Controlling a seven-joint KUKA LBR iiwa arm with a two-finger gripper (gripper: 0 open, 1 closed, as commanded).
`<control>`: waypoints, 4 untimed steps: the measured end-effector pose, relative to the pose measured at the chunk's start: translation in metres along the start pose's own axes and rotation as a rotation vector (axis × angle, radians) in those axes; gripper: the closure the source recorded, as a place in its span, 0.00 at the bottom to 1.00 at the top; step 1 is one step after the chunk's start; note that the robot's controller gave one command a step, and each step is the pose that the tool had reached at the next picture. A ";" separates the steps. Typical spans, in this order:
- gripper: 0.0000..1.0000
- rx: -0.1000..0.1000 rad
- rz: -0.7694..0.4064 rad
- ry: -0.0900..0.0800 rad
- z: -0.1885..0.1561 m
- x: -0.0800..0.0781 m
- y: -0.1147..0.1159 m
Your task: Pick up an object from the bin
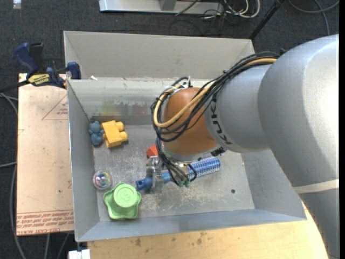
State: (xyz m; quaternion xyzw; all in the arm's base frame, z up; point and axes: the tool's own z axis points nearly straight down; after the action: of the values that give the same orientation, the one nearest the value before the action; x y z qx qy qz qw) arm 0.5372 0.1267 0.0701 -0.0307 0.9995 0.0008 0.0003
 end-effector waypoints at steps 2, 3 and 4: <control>1.00 0.001 0.030 -0.013 -0.331 -0.007 -0.047; 1.00 0.001 -0.242 0.005 -0.243 0.018 -0.073; 0.00 0.001 -0.243 -0.001 -0.244 0.017 -0.072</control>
Offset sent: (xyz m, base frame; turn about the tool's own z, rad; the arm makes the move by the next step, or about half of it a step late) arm 0.0039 -0.0040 0.1165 -0.0192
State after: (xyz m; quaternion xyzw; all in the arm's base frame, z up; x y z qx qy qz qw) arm 0.5248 0.0532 0.3145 -0.1516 0.9884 0.0004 0.0007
